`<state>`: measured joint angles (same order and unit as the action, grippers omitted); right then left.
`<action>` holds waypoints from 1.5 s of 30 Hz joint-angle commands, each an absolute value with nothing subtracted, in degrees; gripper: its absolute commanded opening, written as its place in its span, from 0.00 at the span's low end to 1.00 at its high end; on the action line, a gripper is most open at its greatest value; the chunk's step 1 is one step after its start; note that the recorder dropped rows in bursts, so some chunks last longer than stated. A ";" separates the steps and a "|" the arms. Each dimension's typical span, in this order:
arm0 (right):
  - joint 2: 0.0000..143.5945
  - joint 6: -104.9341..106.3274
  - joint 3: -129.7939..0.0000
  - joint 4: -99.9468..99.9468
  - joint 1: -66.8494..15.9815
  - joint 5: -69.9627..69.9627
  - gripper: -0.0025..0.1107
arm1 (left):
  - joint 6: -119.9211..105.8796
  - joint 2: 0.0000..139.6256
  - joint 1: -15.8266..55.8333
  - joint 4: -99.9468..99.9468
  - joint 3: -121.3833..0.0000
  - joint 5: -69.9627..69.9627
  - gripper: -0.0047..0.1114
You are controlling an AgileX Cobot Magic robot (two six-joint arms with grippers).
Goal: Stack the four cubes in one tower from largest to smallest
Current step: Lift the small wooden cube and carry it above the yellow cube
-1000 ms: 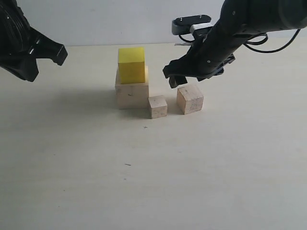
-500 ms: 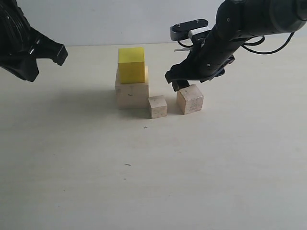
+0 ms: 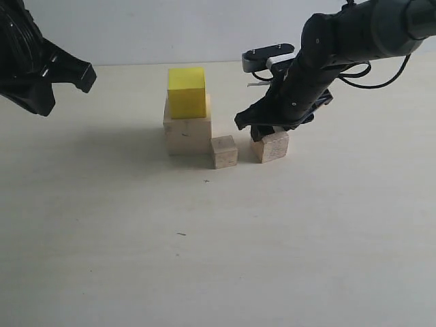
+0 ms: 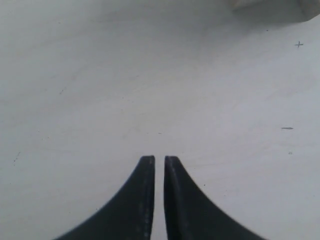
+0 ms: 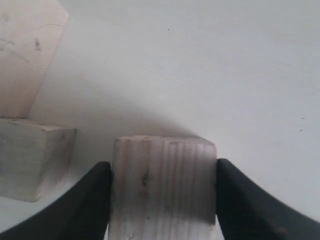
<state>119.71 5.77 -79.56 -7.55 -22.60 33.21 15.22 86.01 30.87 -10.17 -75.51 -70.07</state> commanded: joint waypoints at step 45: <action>118.88 -23.58 -119.78 -3.84 -34.68 65.57 0.02 | 18.50 85.33 30.81 -19.32 -71.28 -69.96 0.12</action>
